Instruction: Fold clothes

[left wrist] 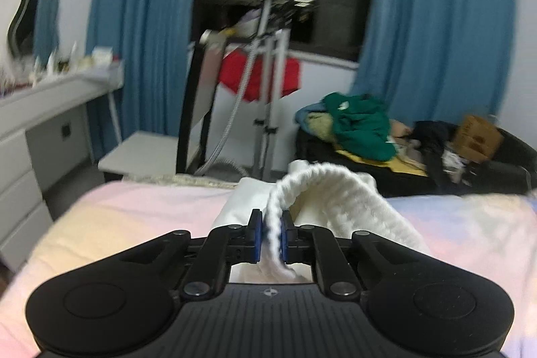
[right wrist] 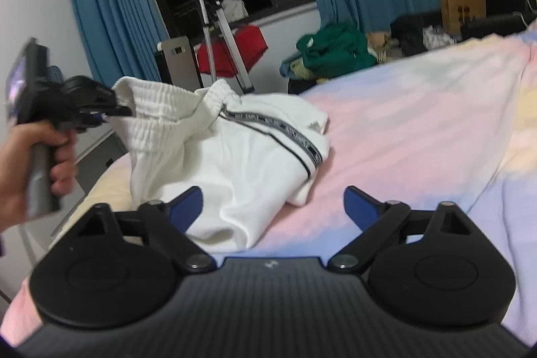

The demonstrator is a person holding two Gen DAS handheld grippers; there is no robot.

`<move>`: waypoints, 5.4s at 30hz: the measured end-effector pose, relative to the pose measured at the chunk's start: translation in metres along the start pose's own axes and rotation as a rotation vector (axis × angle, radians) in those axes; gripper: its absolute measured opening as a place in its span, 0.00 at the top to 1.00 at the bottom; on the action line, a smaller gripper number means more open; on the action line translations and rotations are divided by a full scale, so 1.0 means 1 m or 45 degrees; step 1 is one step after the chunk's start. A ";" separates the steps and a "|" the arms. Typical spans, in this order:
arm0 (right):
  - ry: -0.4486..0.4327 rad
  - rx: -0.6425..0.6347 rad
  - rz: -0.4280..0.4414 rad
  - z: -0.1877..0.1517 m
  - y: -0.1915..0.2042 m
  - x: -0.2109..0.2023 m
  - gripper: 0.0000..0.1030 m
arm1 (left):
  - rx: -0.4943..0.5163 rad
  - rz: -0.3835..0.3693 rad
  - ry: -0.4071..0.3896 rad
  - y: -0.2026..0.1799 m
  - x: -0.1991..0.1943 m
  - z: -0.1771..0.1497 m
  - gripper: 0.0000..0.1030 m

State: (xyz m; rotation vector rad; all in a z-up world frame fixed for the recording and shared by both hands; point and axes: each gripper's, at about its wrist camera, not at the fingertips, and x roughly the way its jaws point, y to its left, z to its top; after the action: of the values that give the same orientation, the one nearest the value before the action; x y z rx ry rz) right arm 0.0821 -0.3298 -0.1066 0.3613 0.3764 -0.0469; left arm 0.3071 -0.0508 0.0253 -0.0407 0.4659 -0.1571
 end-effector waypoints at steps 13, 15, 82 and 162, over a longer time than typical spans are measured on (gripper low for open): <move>-0.076 -0.041 0.101 0.015 0.024 -0.049 0.28 | 0.048 -0.017 0.044 0.021 -0.146 -0.099 0.91; -0.073 -0.052 0.114 0.014 0.030 -0.059 0.29 | 0.015 -0.030 0.064 0.030 -0.154 -0.116 0.91; 0.275 0.401 0.203 -0.026 -0.020 -0.103 0.66 | -0.374 0.037 0.238 0.103 -0.125 -0.188 0.82; 0.798 0.672 0.935 -0.147 0.287 0.048 0.61 | -0.279 0.253 0.186 0.388 -0.109 -0.023 0.86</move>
State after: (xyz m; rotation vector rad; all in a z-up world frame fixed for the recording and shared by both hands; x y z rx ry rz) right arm 0.1072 -0.0079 -0.1552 1.0263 0.8321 0.7126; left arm 0.2560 0.3498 0.0244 -0.1979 0.6285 0.0873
